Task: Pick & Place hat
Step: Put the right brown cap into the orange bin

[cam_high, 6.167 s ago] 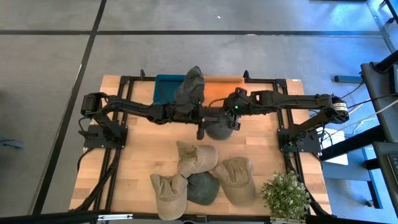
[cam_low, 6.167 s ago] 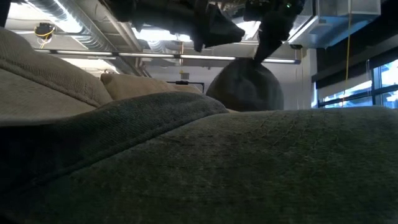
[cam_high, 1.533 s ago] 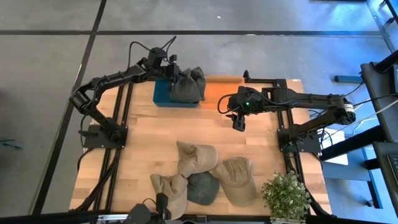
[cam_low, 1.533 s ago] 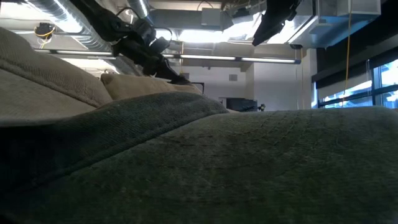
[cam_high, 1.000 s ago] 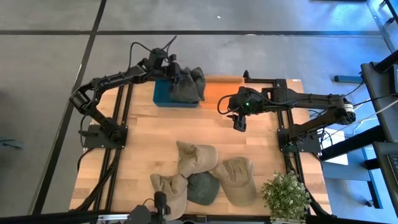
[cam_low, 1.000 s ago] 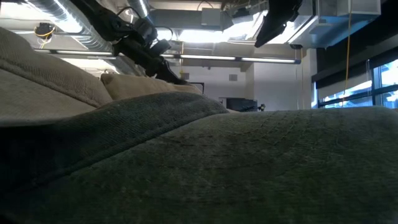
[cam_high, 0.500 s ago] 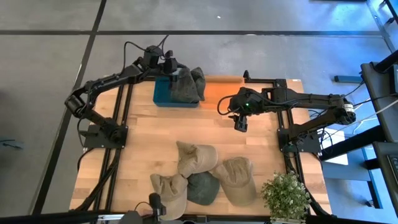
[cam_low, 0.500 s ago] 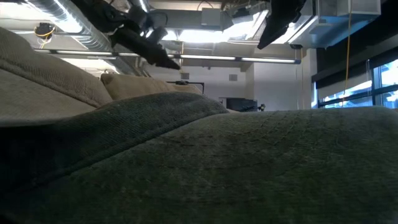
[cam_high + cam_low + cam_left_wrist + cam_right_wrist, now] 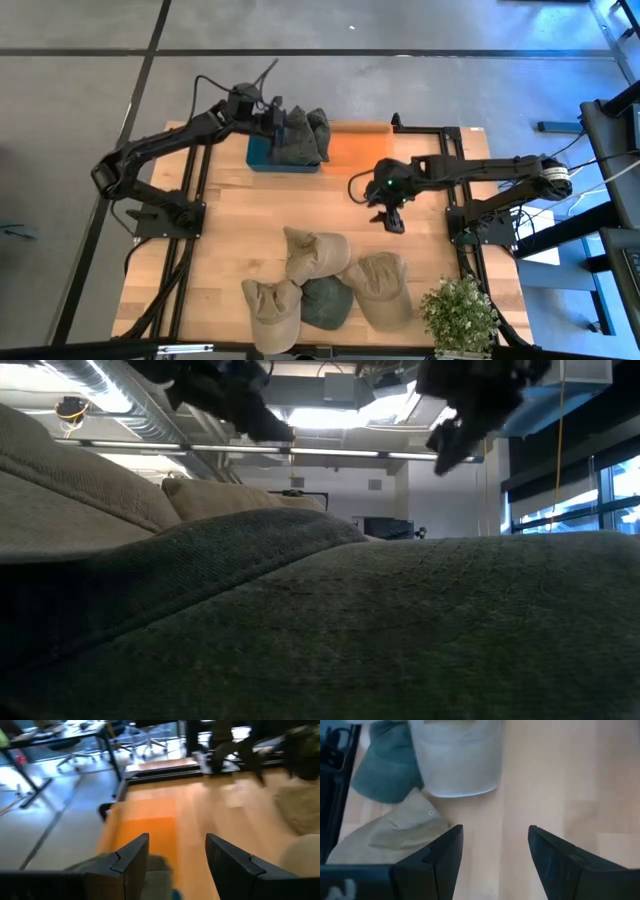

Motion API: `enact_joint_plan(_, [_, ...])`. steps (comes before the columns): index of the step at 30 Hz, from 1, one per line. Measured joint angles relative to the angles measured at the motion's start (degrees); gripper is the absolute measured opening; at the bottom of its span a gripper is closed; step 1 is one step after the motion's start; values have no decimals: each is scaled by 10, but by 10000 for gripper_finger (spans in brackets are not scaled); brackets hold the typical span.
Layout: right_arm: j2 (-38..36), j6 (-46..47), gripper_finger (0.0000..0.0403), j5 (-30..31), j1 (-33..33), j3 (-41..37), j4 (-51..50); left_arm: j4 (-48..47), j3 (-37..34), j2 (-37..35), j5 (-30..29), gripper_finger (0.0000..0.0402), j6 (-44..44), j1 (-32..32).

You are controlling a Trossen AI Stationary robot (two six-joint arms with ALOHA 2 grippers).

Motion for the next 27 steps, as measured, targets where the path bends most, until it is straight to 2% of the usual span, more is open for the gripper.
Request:
enact_joint_plan(7, [0,22,225,-13,37,-121,118,9,0,-12,-103,190,-39,-86])
enact_joint_plan(11, [0,64,225,-72,45,-168,173,-4,0,-12,-160,189,-65,-110])
enact_joint_plan(13, [0,83,225,-79,48,-186,192,-20,0,-12,-178,191,-82,-118])
enact_joint_plan(21, [5,93,225,-61,77,-249,307,-55,0,-11,-204,189,-101,-139])
enact_joint_plan(27, [56,109,225,-37,110,-250,338,-55,0,-12,-205,191,-103,-139])
